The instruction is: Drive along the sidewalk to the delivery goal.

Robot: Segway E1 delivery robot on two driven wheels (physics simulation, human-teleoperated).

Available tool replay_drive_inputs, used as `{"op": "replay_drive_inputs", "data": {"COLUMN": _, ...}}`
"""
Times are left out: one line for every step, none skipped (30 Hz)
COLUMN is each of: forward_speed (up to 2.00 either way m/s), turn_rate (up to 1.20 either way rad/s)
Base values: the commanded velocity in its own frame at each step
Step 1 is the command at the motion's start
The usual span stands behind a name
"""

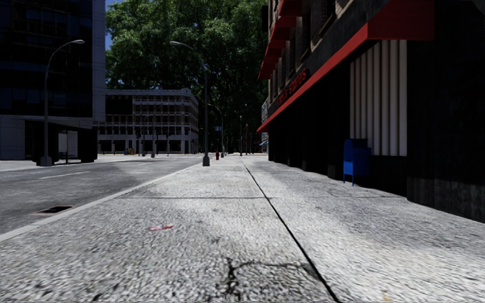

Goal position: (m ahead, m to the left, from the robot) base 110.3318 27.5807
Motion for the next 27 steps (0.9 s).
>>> {"op": "replay_drive_inputs", "data": {"forward_speed": 2.0, "turn_rate": 0.0}}
{"op": "replay_drive_inputs", "data": {"forward_speed": 2.0, "turn_rate": 0.0}}
{"op": "replay_drive_inputs", "data": {"forward_speed": 2.0, "turn_rate": 0.0}}
{"op": "replay_drive_inputs", "data": {"forward_speed": 2.0, "turn_rate": 0.0}}
{"op": "replay_drive_inputs", "data": {"forward_speed": 2.0, "turn_rate": 0.0}}
{"op": "replay_drive_inputs", "data": {"forward_speed": 2.0, "turn_rate": 0.0}}
{"op": "replay_drive_inputs", "data": {"forward_speed": 2.0, "turn_rate": 0.0}}
{"op": "replay_drive_inputs", "data": {"forward_speed": 2.0, "turn_rate": 0.0}}
{"op": "replay_drive_inputs", "data": {"forward_speed": 2.0, "turn_rate": 0.0}}
{"op": "replay_drive_inputs", "data": {"forward_speed": 2.0, "turn_rate": 0.0}}
{"op": "replay_drive_inputs", "data": {"forward_speed": 2.0, "turn_rate": 0.0}}
{"op": "replay_drive_inputs", "data": {"forward_speed": 2.0, "turn_rate": 0.0}}
{"op": "replay_drive_inputs", "data": {"forward_speed": 2.0, "turn_rate": 0.0}}
{"op": "replay_drive_inputs", "data": {"forward_speed": 2.0, "turn_rate": 0.0}}
{"op": "replay_drive_inputs", "data": {"forward_speed": 2.0, "turn_rate": 0.0}}
{"op": "replay_drive_inputs", "data": {"forward_speed": 2.0, "turn_rate": 0.0}}
{"op": "replay_drive_inputs", "data": {"forward_speed": 2.0, "turn_rate": 0.0}}
{"op": "replay_drive_inputs", "data": {"forward_speed": 2.0, "turn_rate": 0.0}}
{"op": "replay_drive_inputs", "data": {"forward_speed": 2.0, "turn_rate": 0.0}}
{"op": "replay_drive_inputs", "data": {"forward_speed": 2.0, "turn_rate": 0.0}}
{"op": "replay_drive_inputs", "data": {"forward_speed": 2.0, "turn_rate": 0.0}}
{"op": "replay_drive_inputs", "data": {"forward_speed": 2.0, "turn_rate": 0.0}}
{"op": "replay_drive_inputs", "data": {"forward_speed": 2.0, "turn_rate": 0.0}}
{"op": "replay_drive_inputs", "data": {"forward_speed": 2.0, "turn_rate": 0.0}}
{"op": "replay_drive_inputs", "data": {"forward_speed": 2.0, "turn_rate": 0.0}}
{"op": "replay_drive_inputs", "data": {"forward_speed": 2.0, "turn_rate": 0.0}}
{"op": "replay_drive_inputs", "data": {"forward_speed": 2.0, "turn_rate": 0.0}}
